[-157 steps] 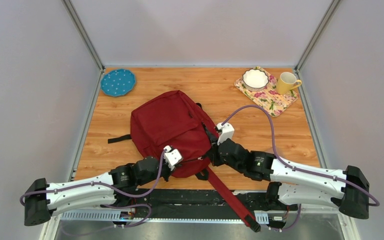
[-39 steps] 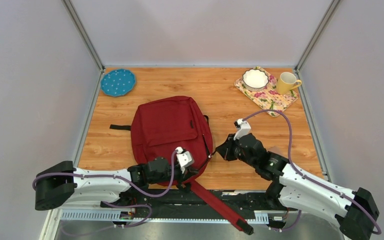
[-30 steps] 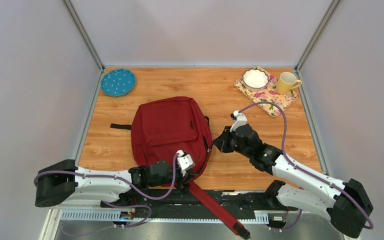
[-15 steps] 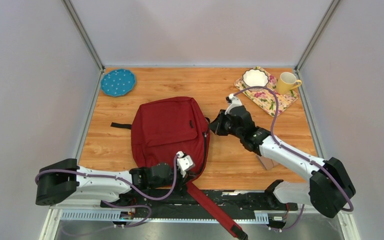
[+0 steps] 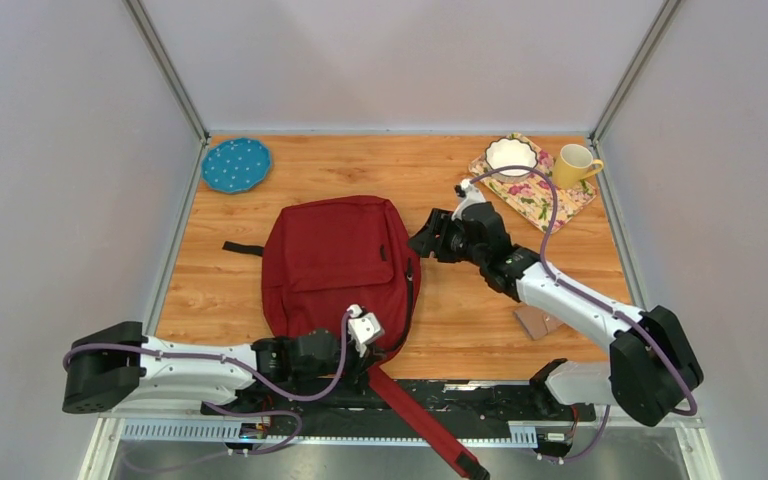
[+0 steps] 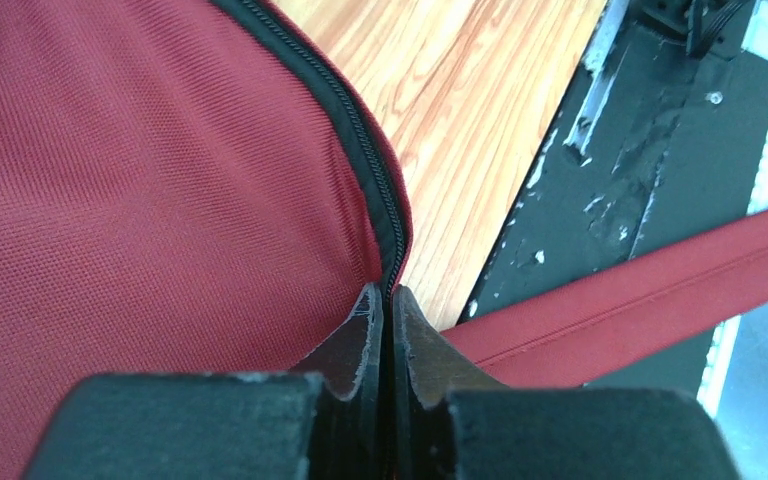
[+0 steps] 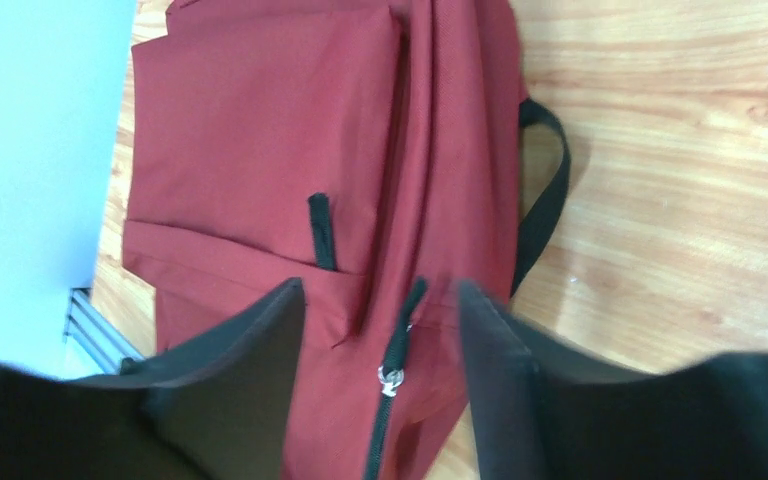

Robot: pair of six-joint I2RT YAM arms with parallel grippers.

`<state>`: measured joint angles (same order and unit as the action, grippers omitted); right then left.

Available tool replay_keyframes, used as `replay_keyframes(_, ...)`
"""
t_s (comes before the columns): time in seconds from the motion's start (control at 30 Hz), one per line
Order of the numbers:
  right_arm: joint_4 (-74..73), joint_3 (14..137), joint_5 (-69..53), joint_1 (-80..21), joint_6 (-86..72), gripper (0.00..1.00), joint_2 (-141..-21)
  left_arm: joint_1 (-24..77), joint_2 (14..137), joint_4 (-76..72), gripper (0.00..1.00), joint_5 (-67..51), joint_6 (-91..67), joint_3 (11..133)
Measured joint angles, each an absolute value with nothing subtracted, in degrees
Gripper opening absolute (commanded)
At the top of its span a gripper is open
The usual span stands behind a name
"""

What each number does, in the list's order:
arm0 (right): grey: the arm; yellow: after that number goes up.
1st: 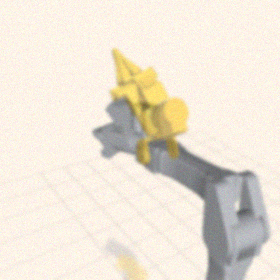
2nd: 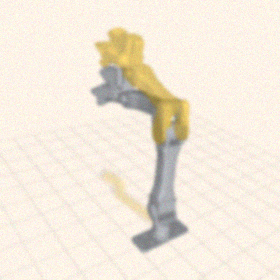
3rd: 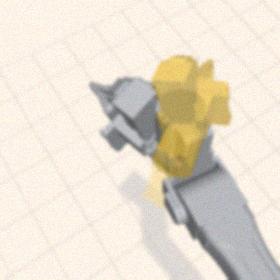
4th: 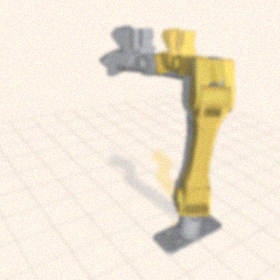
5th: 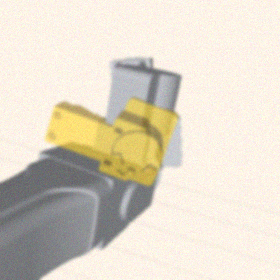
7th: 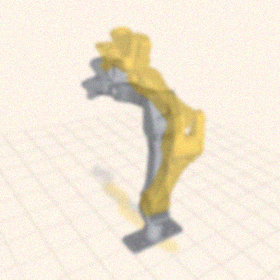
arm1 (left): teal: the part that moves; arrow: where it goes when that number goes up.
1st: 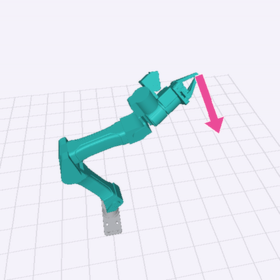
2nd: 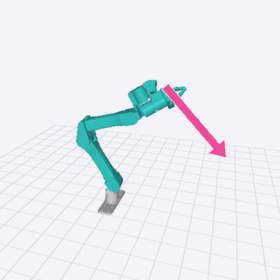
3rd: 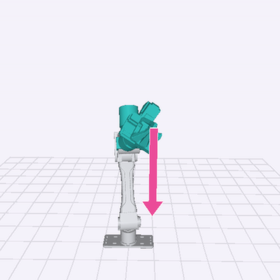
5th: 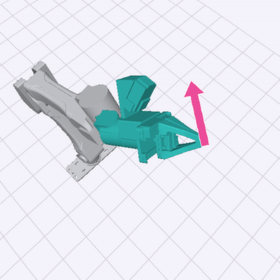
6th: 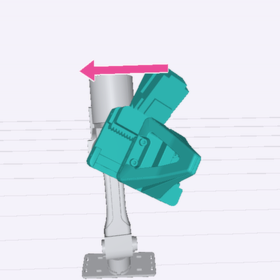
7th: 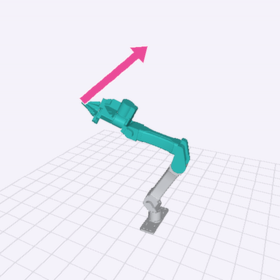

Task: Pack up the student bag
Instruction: Zip the student bag at the center of the board.

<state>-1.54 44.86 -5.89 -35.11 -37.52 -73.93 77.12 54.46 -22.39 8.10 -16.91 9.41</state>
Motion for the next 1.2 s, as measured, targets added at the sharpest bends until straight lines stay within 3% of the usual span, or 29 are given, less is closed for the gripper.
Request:
replay_keyframes(0.07,-1.5,44.9,-6.0,-34.7,-37.8,0.74,-73.6,77.4,53.8,-20.1,0.28,8.8,-17.5,9.4)
replay_keyframes(0.1,-2.0,44.8,-6.0,-34.4,-37.8,0.78,-73.2,77.5,53.3,-18.6,0.44,9.1,-17.9,9.6)
replay_keyframes(0.2,-3.5,43.8,-6.0,-34.2,-38.2,0.84,-70.8,77.6,51.4,-15.0,0.74,10.4,-18.9,10.2)
replay_keyframes(0.5,-6.1,34.3,-10.7,-34.3,-42.9,0.85,-62.2,77.6,43.1,-5.9,0.75,16.4,-20.0,13.9)
replay_keyframes(0.97,-5.3,31.0,-12.1,-42.8,-52.2,0.85,-66.7,77.6,25.0,8.8,0.76,26.7,-20.1,19.5)
replay_keyframes(1.0,-5.3,31.2,-11.5,-43.8,-52.9,0.81,-68.0,77.6,24.2,9.7,0.76,27.2,-20.3,19.5)
replay_keyframes(1.03,-5.2,31.3,-11.0,-44.6,-53.8,0.65,-69.6,77.6,23.3,10.7,0.76,27.7,-20.4,19.6)
replay_keyframes(1.1,-5.0,31.3,-10.6,-45.6,-55.0,0.43,-72.3,77.6,21.7,12.4,0.76,28.6,-20.8,19.6)
replay_keyframes(1.13,-4.7,31.3,-10.5,-45.9,-55.7,0.22,-73.8,77.6,20.9,13.2,0.77,29.1,-21.0,19.6)
replay_keyframes(1.2,-4.0,32.0,-10.8,-46.2,-56.2,0.0,-76.0,77.6,19.6,14.4,0.77,29.7,-21.4,19.6)
